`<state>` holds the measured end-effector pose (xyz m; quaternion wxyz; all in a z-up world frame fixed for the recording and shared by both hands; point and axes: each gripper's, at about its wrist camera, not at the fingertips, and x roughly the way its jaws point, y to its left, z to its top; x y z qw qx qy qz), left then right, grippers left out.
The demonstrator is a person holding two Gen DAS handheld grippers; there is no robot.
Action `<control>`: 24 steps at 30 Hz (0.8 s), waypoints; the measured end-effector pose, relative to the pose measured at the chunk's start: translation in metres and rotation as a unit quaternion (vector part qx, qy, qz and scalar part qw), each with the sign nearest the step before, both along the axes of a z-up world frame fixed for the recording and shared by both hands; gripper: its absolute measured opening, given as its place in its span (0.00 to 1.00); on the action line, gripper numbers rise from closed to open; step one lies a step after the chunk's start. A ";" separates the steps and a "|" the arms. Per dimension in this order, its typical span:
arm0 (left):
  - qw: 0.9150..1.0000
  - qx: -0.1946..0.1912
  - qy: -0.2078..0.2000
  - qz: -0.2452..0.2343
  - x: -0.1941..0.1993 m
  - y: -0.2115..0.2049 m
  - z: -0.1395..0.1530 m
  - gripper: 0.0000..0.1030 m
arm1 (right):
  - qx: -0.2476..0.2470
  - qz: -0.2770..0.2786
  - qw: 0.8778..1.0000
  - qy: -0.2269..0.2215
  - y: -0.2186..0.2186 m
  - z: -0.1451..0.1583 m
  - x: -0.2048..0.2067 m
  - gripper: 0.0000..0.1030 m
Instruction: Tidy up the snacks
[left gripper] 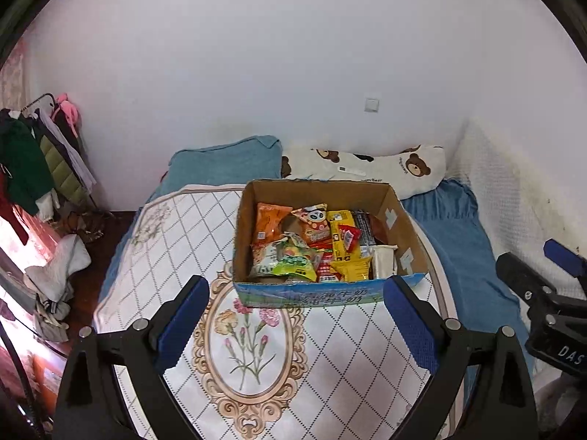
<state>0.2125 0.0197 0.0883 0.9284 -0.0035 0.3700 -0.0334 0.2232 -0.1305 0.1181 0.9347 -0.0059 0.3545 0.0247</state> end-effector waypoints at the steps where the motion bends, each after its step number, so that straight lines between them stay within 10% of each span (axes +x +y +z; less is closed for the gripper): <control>1: 1.000 -0.002 -0.001 0.001 0.002 0.000 -0.001 0.98 | -0.003 -0.003 1.000 -0.002 0.000 -0.002 0.002 1.00; 24: 0.998 0.029 0.047 0.029 0.082 -0.012 -0.067 1.00 | -0.008 -0.013 1.000 0.020 -0.002 -0.085 0.093 1.00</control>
